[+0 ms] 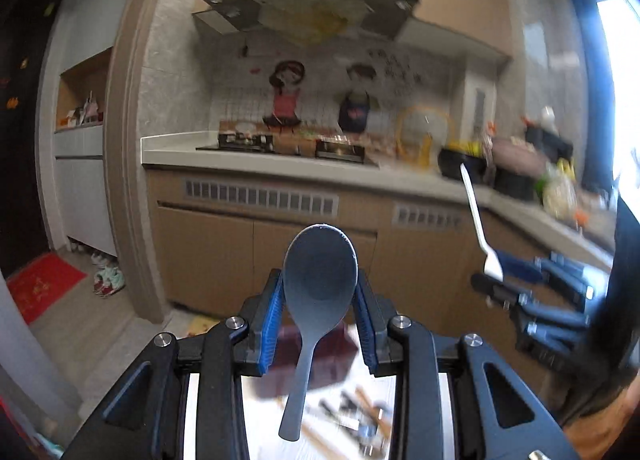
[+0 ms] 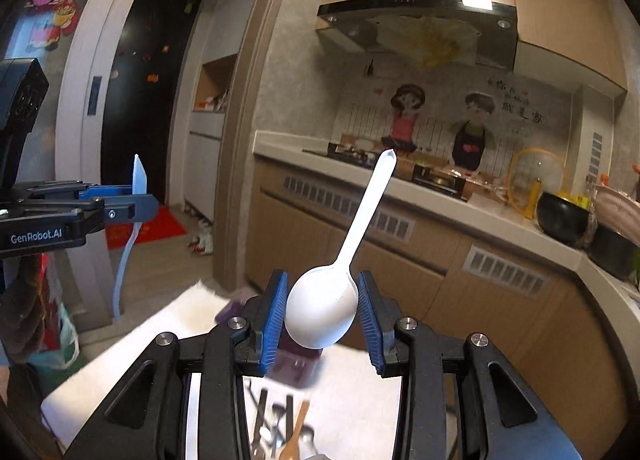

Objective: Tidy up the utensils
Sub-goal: 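Lift the white spoon with the right tool while left tool lifts the blue-gray spoon toward the caddy, then open the right tool over the caddy while left tool releases the blue-gray spoon into it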

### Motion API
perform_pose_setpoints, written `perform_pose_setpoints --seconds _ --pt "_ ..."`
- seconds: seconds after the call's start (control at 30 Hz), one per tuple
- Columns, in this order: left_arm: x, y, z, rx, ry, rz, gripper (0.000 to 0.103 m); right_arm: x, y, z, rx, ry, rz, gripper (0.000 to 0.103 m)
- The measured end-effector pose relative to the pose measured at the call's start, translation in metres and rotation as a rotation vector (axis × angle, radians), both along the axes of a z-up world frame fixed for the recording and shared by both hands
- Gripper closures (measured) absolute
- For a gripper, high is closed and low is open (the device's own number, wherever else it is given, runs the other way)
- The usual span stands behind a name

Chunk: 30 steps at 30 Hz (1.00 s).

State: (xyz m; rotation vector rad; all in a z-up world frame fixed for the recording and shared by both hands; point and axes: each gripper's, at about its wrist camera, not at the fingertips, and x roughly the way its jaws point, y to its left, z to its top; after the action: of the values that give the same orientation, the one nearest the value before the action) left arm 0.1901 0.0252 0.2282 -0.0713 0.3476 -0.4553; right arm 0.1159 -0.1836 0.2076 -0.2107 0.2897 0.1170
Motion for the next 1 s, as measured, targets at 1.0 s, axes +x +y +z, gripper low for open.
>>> perform_pose_setpoints --seconds 1.0 --pt "0.168 -0.027 -0.192 0.035 0.074 0.111 0.043 0.218 0.009 -0.235 0.008 0.214 0.047 0.066"
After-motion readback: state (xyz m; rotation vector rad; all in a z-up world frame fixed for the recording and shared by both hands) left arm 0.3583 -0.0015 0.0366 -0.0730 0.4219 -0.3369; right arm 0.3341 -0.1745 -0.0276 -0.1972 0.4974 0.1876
